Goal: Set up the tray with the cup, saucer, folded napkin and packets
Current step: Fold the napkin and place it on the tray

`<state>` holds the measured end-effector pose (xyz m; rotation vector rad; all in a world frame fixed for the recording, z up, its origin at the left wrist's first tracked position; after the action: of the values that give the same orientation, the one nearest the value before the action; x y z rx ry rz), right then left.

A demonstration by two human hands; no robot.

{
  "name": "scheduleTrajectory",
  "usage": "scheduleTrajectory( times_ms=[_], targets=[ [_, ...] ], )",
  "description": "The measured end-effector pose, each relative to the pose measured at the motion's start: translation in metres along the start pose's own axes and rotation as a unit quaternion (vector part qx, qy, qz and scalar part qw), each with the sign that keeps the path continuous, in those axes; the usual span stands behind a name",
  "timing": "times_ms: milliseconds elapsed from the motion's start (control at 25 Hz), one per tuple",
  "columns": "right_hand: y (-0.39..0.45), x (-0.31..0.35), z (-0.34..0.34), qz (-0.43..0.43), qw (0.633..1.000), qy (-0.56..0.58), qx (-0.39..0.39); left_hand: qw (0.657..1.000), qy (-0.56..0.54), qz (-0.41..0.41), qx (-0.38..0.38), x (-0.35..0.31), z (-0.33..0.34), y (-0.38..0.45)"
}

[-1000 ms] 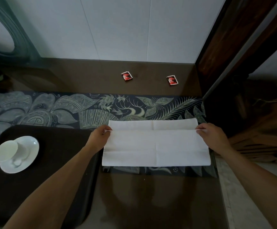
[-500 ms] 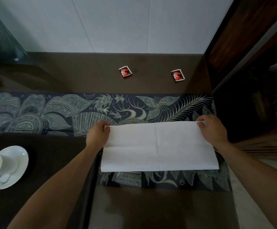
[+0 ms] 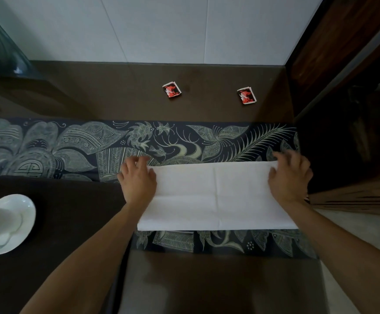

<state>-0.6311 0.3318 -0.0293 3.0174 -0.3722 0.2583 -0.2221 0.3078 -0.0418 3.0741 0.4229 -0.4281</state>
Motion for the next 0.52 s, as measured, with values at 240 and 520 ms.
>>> scheduleTrajectory(
  times_ms=[240, 520],
  targets=[
    [-0.094, 0.113, 0.041, -0.186, 0.977, 0.020, 0.100, 0.972, -0.017, 0.222, 0.081, -0.101, 0.050, -0.115],
    [-0.127, 0.101, 0.068, -0.154, 0.979, -0.029, 0.130, 0.970, 0.059, 0.206, 0.118, -0.091, 0.081, -0.147]
  ],
)
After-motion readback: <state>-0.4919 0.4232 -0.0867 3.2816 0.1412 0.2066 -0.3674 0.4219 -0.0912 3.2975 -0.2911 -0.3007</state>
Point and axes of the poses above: each hand's wrist, its own y-axis towards the middle knuckle, its own z-axis out of the palm, x = y × z, the point moved 8 cm from there along y, towards the middle knuckle, and after that the axes turned 4 degrees about -z, right-handed, at the moved point
